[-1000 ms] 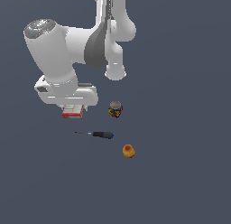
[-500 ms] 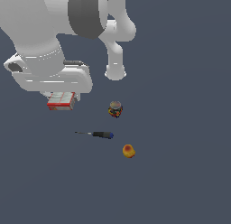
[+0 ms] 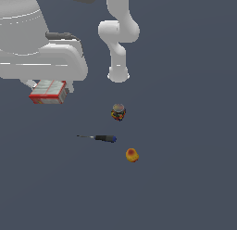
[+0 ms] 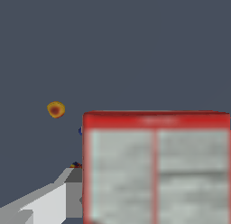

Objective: Pick up a designated object from a clutter of objects.

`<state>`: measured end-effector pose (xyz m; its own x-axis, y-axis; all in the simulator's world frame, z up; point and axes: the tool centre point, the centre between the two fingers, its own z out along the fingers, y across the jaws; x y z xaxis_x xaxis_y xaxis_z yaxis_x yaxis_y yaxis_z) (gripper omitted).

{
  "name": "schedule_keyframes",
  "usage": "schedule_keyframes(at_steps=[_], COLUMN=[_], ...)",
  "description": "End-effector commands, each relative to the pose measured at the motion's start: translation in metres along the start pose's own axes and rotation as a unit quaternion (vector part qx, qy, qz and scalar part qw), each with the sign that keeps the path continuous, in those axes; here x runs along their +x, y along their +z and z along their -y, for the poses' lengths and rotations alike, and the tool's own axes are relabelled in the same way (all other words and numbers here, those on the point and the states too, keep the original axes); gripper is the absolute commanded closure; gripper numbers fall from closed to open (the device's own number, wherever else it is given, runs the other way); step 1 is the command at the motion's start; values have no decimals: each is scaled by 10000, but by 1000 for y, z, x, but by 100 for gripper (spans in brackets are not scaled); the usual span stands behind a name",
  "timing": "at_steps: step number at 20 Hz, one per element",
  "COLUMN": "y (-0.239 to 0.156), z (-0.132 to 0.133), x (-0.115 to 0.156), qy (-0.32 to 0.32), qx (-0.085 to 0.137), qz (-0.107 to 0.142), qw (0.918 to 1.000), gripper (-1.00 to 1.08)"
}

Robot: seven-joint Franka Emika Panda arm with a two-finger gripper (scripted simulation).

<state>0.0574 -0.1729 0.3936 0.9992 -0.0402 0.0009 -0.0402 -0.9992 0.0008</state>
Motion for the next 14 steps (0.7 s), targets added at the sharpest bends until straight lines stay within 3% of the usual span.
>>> schedule_keyframes(at_steps=[1,14], y=[-11,-34], z=[0,-1], x=[4,14], qy=[-1,-3], qx=[1,4], qz=[5,5], qw=[10000,10000], gripper=[108,108])
